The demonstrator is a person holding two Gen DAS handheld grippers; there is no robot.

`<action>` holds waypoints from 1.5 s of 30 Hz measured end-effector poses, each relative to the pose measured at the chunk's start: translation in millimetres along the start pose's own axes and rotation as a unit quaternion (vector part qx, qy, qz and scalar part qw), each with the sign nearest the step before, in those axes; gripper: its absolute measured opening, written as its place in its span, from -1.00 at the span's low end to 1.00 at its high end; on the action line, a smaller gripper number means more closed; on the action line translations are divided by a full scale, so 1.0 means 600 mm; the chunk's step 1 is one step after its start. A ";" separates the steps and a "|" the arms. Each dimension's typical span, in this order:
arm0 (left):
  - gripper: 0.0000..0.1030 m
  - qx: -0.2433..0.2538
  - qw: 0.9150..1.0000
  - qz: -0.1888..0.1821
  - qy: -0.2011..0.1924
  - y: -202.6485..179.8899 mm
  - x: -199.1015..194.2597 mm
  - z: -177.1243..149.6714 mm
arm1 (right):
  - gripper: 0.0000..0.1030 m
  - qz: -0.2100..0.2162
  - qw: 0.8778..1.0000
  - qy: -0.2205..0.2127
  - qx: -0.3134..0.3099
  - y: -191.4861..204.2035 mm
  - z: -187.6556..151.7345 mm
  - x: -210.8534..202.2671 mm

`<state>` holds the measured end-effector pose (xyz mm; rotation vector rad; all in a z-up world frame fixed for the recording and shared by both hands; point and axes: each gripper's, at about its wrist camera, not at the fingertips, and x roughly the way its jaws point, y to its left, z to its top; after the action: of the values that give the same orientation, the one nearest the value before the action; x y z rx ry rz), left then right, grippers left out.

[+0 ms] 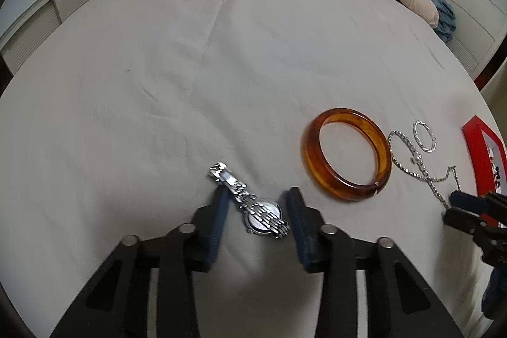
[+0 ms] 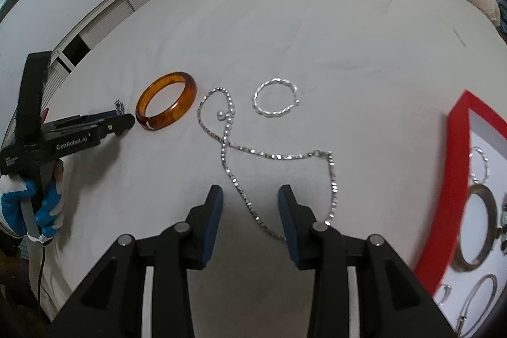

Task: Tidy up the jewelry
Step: 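Grasp the silver watch with the left tool while the right tool grasps the silver chain, then carry the watch and chain into the red box and open both tools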

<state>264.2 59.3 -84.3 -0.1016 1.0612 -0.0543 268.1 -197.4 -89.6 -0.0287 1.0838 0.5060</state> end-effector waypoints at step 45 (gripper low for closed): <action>-0.56 0.049 0.988 -0.093 -0.117 -0.129 -0.317 -0.061 | -0.96 -0.031 0.986 -0.163 0.017 0.110 -0.077 -0.418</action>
<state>139.9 -2.0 71.5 -0.1142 0.8100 -0.2568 111.0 -246.5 115.8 0.0488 0.7676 0.4200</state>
